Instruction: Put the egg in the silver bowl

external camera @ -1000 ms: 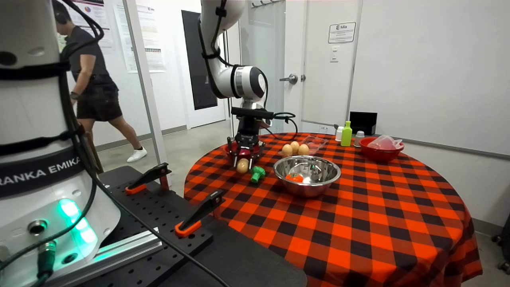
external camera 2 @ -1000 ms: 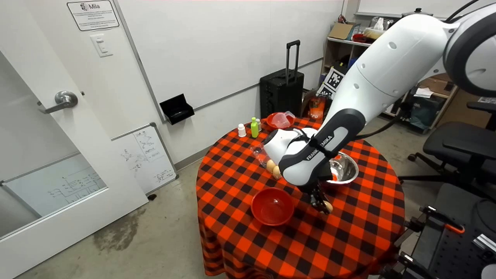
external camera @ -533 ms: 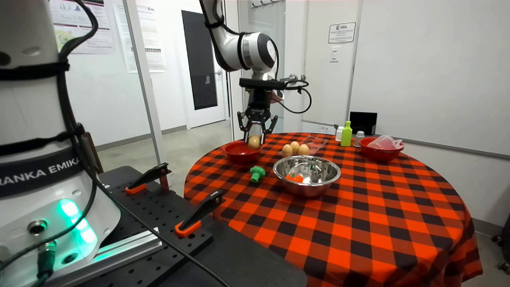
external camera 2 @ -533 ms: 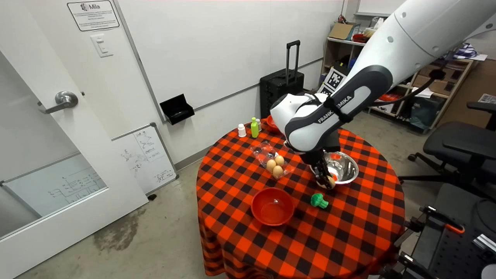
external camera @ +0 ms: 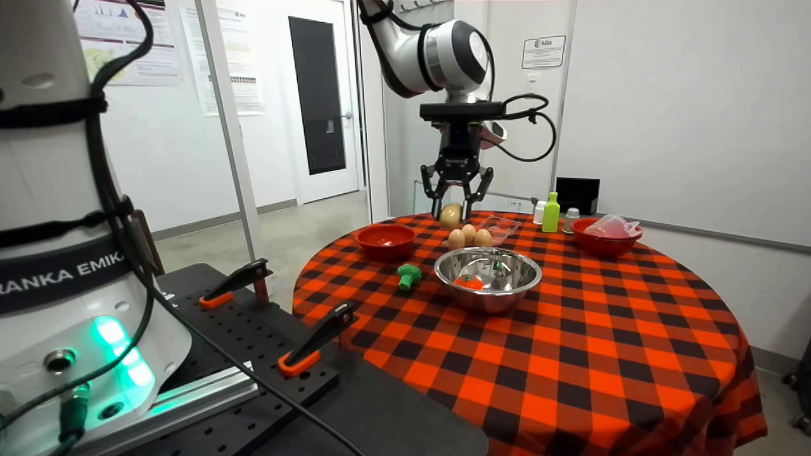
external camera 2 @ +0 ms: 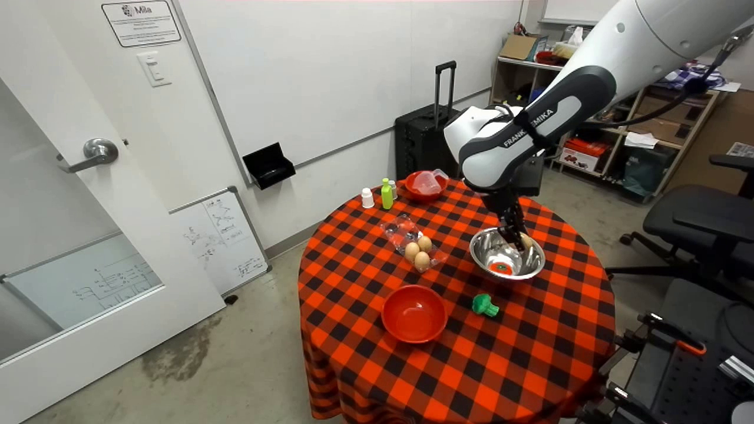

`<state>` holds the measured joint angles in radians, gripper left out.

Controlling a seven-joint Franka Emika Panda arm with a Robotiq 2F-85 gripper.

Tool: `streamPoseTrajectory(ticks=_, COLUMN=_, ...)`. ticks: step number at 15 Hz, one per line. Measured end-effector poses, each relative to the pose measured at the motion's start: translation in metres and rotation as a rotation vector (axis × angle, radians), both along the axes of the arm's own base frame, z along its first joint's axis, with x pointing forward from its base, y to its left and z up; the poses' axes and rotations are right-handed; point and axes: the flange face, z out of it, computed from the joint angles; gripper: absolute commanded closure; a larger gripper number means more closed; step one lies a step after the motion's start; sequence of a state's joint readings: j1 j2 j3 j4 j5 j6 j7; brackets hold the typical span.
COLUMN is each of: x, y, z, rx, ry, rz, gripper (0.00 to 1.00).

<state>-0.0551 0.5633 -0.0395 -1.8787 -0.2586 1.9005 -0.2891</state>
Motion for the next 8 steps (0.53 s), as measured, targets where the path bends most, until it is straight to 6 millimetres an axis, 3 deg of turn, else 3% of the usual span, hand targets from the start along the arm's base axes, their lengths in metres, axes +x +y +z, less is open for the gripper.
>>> streamPoseTrajectory(ticks=4, x=-0.001, y=-0.042, z=-0.014, rx=-0.033, ry=0.019, rz=-0.085, gripper=0.77)
streamPoseTrajectory(ticks=8, x=-0.001, y=-0.058, z=-0.042, rx=-0.058, ry=0.055, rz=-0.135, gripper=0.77)
